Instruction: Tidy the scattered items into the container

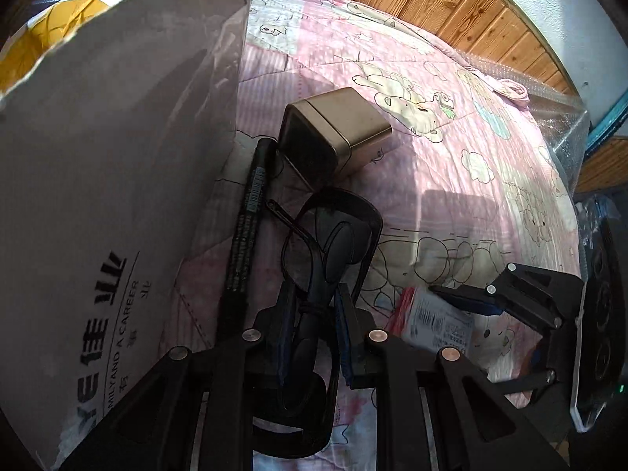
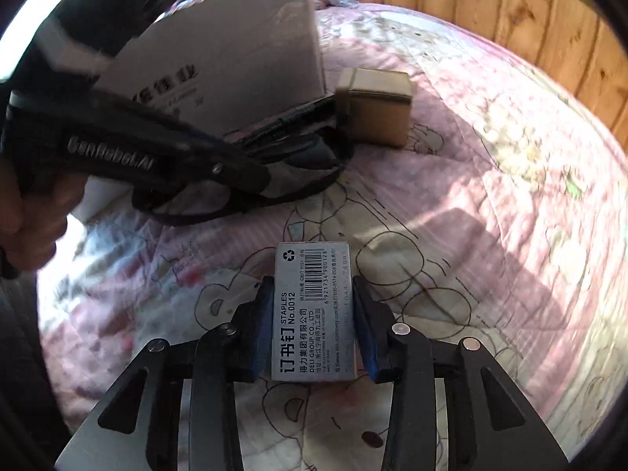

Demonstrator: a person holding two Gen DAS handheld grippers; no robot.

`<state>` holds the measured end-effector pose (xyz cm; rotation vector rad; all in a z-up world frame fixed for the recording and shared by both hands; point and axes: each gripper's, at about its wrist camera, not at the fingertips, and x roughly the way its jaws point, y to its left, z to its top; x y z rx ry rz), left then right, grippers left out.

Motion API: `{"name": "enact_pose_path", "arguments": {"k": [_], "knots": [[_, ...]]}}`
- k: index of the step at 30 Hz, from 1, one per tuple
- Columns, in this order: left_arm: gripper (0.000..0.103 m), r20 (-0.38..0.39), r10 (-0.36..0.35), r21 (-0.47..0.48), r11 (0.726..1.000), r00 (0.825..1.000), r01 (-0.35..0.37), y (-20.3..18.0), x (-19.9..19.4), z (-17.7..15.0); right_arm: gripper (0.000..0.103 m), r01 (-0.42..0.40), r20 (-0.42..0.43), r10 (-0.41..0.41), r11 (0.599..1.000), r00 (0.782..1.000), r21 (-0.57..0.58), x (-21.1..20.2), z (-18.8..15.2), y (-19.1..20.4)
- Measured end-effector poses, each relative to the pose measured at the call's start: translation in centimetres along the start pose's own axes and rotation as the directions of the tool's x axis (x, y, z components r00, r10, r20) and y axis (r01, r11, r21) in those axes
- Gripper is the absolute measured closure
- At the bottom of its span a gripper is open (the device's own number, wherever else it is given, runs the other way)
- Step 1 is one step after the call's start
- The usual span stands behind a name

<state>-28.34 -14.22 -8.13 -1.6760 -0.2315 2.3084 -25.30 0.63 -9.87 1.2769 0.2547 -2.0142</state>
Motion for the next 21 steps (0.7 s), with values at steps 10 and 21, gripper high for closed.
{"name": "enact_pose_path", "arguments": {"k": [10,21], "knots": [[0.082,-0.004,-0.045,0.034,0.998,0.999,0.045,-0.7,-1.8,-2.4,0.064,-0.085,0.074,0.064,0.944,0.995,0.320,-2.2,-4.0,-0.9],[0.082,0.031,-0.067,0.079,0.995,0.997,0.064,-1.0,-6.3,-6.5,0.064,-0.057,0.103,0.006,0.866,0.995,0.497,-3.0,-6.5,2.7]]}}
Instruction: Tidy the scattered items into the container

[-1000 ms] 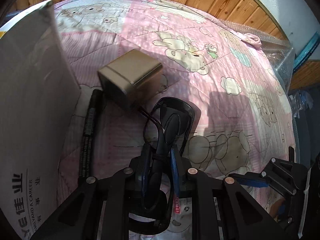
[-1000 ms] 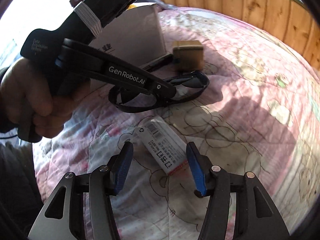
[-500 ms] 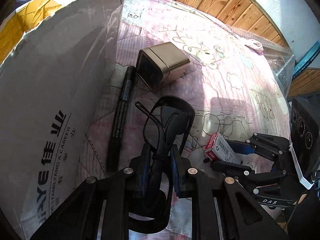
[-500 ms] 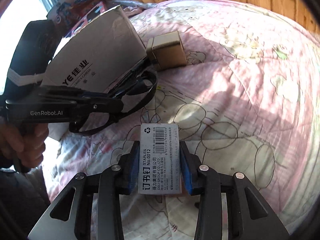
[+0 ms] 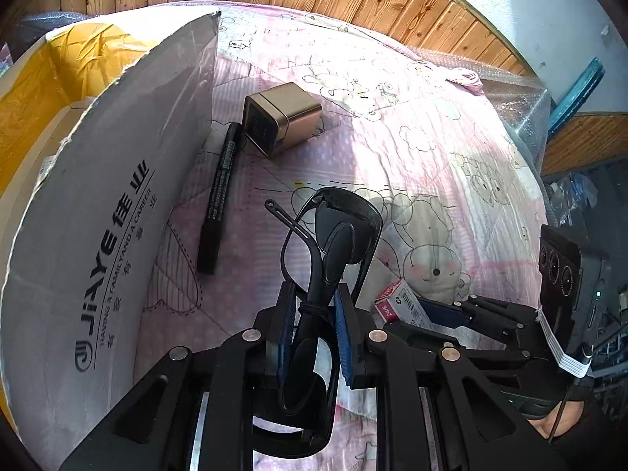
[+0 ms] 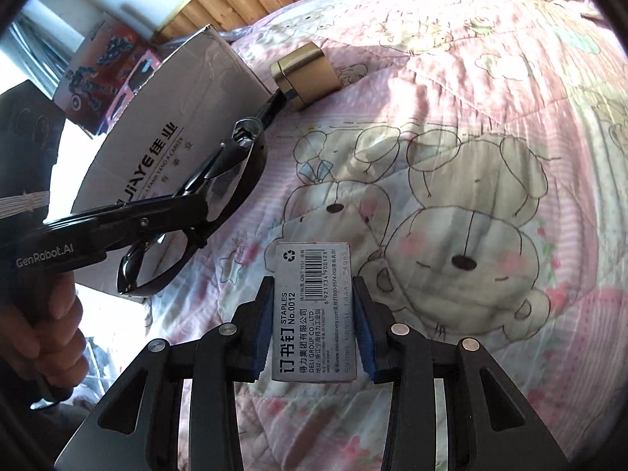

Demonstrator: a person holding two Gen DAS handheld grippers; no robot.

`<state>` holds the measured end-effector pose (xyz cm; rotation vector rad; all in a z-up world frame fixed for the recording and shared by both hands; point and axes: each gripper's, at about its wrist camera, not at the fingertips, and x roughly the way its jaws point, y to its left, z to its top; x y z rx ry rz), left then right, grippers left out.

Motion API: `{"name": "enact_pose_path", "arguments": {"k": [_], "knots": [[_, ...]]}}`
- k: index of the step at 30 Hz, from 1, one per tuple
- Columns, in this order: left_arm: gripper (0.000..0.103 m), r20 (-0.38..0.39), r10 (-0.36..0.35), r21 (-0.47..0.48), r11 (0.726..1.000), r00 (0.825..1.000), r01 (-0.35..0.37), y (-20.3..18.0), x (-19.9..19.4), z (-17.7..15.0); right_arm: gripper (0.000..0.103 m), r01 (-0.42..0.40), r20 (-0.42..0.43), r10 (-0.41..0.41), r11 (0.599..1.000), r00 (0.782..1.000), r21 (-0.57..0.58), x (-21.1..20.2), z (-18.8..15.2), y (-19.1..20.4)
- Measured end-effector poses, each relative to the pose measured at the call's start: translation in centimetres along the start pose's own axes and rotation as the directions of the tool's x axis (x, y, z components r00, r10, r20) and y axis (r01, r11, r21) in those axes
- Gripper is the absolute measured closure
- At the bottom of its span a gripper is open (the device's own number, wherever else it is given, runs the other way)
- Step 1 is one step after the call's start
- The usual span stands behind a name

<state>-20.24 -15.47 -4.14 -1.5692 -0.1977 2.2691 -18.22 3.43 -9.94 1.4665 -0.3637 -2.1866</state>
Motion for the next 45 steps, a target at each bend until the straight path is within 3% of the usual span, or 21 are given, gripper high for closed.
{"name": "enact_pose_path", "arguments": {"k": [11,26,45], "knots": [[0.082,0.019,-0.023,0.016,1.000,1.000,0.023,-1.3,-2.6,-3.3,0.064,0.063,0.057,-0.067,0.995,0.996,0.079,-2.0,-3.4,2.8],[0.082,0.109,-0.049,0.021,0.999,0.993,0.047,-0.2,-6.1,-7.5,0.064,0.119,0.058,-0.121,0.992,0.991,0.041,-2.9,-8.4,7.9],[0.082,0.186,-0.022,0.066,0.998,0.982,0.010,0.7,-10.0,-11.2,0.064,0.082,0.105,-0.080,0.997,0.991,-0.011,-4.1,-11.8,14.0]]}}
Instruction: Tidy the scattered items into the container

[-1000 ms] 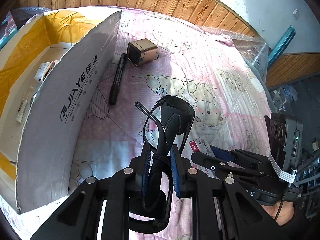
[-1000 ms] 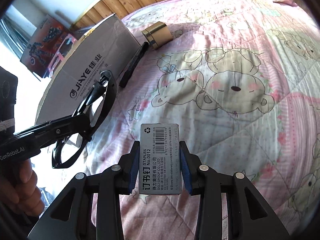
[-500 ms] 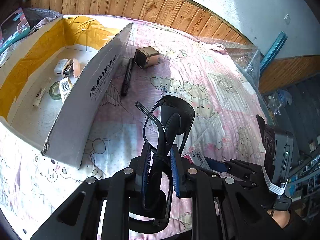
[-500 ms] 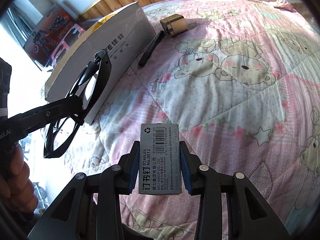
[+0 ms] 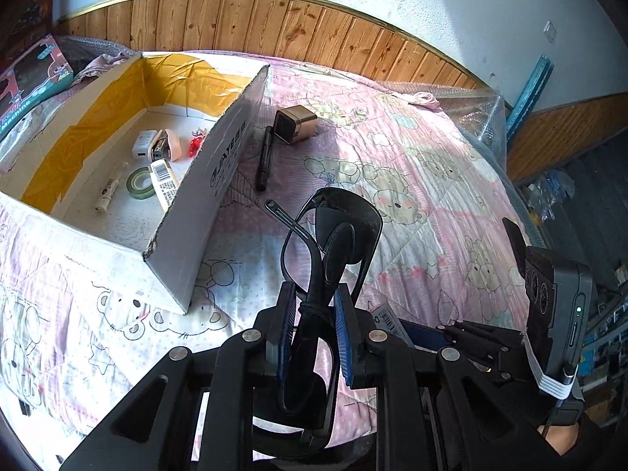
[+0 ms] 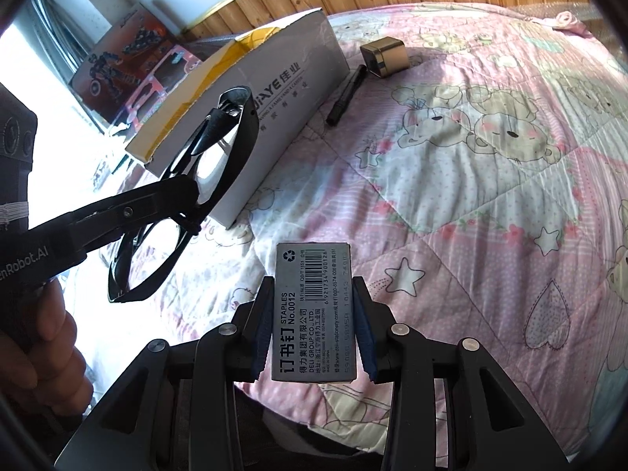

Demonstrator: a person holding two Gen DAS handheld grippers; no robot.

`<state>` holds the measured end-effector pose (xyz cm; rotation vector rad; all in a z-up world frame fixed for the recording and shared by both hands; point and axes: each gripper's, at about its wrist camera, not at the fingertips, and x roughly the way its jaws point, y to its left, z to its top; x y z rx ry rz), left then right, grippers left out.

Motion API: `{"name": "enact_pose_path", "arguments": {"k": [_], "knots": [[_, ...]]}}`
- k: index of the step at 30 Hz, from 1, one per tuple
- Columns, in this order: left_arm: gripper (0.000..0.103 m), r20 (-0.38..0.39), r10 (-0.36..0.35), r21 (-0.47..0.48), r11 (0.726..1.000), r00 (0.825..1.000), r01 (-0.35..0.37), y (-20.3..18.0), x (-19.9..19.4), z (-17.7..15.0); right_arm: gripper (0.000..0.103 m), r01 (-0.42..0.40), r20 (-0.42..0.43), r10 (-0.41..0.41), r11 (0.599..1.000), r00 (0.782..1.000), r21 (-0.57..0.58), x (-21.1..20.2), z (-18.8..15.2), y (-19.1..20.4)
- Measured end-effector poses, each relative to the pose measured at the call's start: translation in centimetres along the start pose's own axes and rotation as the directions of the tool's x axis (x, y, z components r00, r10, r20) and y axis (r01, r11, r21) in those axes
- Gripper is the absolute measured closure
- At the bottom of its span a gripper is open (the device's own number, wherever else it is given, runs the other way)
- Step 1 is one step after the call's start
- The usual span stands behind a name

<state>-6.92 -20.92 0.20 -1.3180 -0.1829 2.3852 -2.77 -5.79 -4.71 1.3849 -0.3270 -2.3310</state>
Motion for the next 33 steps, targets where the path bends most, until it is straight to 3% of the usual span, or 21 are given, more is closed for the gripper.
{"name": "enact_pose_path", "arguments": {"k": [16,33], "knots": [[0.082,0.070,-0.001,0.014,1.000,0.998,0.000,-0.1,-3.2,0.4,0.064,-0.018,0.047,0.022,0.996,0.999,-0.093,-1.8,1.6,3.6],[0.082,0.106,-0.040,-0.056,0.997,0.994,0.046,1.7,-5.6,2.5,0.064,-0.046,0.089,0.061,0.986,0.994,-0.160,-3.8,5.5,5.4]]}}
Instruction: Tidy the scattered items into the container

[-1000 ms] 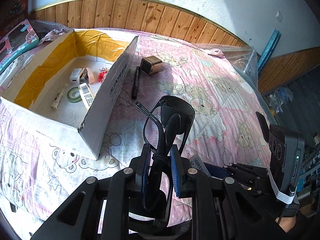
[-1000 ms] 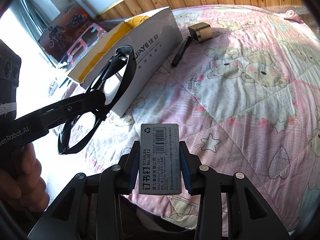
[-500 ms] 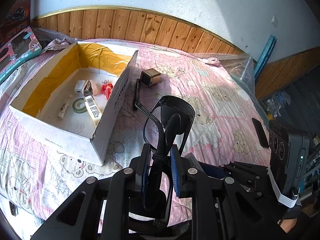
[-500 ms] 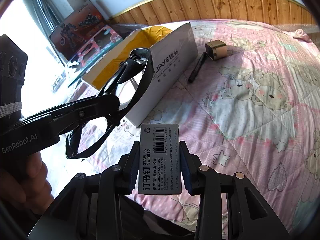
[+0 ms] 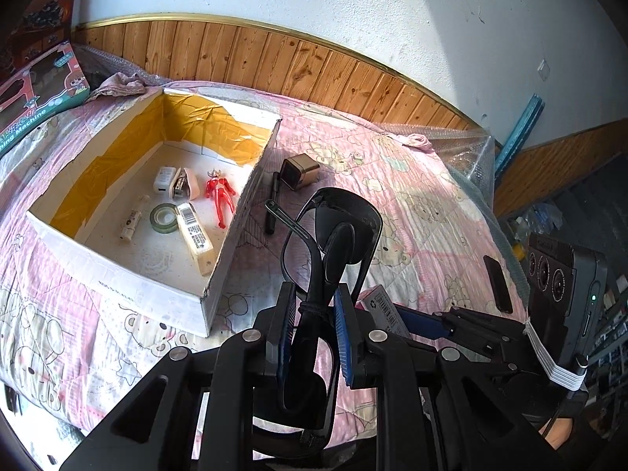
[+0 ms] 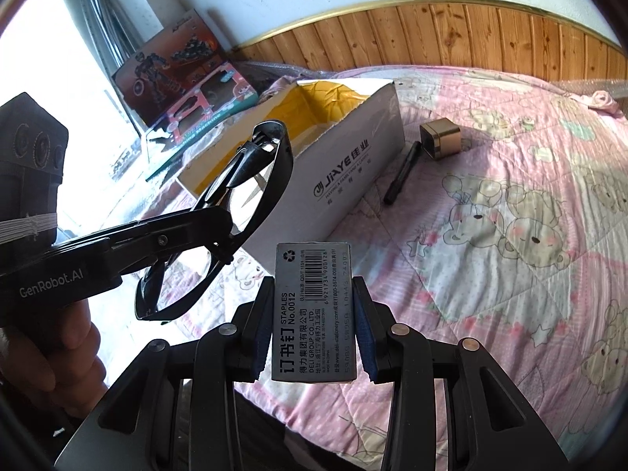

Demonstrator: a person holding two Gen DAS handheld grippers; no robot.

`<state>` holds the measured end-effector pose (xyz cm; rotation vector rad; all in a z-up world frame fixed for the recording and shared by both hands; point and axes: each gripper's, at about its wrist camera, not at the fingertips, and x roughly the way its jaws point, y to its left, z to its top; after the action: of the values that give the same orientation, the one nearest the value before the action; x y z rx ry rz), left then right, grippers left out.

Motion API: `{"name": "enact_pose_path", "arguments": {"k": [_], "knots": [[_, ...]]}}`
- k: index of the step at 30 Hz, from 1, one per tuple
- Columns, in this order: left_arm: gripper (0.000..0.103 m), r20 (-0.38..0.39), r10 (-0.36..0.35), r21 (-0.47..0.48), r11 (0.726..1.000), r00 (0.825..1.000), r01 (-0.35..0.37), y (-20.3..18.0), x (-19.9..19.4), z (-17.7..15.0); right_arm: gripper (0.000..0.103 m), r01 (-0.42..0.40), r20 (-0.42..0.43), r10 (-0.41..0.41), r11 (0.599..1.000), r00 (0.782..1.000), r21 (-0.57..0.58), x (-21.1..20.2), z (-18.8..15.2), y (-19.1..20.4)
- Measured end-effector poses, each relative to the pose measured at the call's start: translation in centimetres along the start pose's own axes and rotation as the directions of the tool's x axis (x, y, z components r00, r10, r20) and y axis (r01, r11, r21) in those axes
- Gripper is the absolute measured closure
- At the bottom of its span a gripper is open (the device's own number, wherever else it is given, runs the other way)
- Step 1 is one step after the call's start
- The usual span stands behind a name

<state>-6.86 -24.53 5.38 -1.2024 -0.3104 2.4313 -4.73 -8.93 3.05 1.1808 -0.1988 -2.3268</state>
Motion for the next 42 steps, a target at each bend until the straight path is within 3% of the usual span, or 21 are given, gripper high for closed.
{"name": "enact_pose_path", "arguments": {"k": [24,42], "knots": [[0.082,0.080,0.032,-0.044,0.999,0.996,-0.028,3.4,-2.3,6.0,0.064,-0.080,0.005,0.081,0.992,0.997,-0.097,0.1,7.4,1.7],[0.082,0.115,0.101,0.003,0.995,0.988,-0.102,6.4,-3.1,10.6,0.064,-0.104,-0.022,0.101,0.979,0.995,-0.178,2.6,13.0,3.4]]}}
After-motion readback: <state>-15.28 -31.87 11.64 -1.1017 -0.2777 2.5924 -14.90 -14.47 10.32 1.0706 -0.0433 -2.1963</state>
